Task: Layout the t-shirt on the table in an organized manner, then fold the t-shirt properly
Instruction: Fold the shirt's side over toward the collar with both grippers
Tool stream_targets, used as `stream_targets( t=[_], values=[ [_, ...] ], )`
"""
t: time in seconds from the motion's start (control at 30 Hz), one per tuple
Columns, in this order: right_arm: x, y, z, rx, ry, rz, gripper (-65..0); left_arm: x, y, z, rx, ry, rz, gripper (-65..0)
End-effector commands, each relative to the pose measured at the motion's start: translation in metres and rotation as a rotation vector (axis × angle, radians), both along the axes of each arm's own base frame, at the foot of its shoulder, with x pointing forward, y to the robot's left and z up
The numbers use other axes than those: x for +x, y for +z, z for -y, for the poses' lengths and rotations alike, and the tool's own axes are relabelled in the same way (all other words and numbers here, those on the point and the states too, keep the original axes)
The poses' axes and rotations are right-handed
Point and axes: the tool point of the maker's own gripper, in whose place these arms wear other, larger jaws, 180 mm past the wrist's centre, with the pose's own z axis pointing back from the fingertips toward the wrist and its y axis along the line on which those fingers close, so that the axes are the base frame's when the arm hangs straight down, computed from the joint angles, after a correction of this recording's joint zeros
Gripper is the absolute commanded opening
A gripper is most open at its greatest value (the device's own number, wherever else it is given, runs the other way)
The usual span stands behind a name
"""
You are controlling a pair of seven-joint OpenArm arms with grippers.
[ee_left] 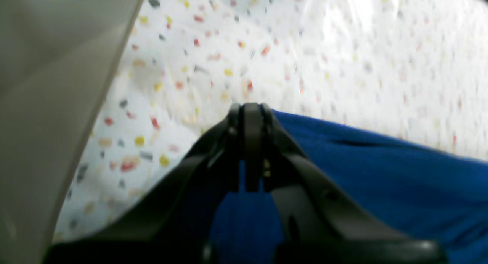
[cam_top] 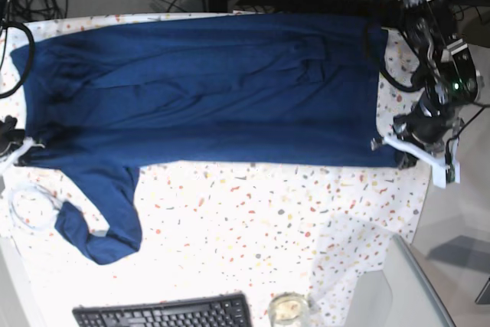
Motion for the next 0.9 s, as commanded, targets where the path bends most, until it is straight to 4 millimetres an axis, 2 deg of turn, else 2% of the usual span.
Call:
stream_targets(
  t=[0.0, 0.1, 0.27, 0.33, 0.43, 0.53, 0.73, 0.87],
  values=[
    [0.007, 0.016, 0.014, -0.025, -0.007, 0.042, -65.0, 0.004, 0.015, -0.004, 0.025, 0.003, 0.049, -65.0],
    [-0.005, 0.008, 0.013, -0.026, -0.006, 0.013, -65.0, -0.013, 0.008, -0.006, 0.037, 0.004, 0.018, -65.0],
    [-0.03, -0.012, 0.01, -0.012, -0.008, -0.044, -65.0, -0.05, -0.02, -0.006, 0.034, 0.004, -0.085, -65.0],
    [-0.036, -0.014, 0.008, -0.014, -0.004, -0.048, -65.0, -0.061, -0.028, -0.003, 0.025, 0.008, -0.113, -65.0],
    [-0.042, -0.014, -0.001, -0.013, 0.011, -0.043, -65.0, -0.074, -0.03, -0.005, 0.021, 0.03, -0.126, -65.0],
    [-0.047, -0.004, 0.01, -0.019, -0.029, -0.014, -65.0, -0.084, -0.029, -0.006, 0.024, 0.045, -0.134, -65.0],
    [-0.065, -0.007, 0.021, -0.002, -0.094, -0.063, -65.0, -0.104, -0.037, -0.009, 0.032, 0.049, -0.182, -65.0],
    [-0.076, -0.014, 0.02, 0.0, -0.096, -0.091, -65.0, -0.116, -0.039, -0.008, 0.039, 0.045, -0.205, -65.0]
  ],
)
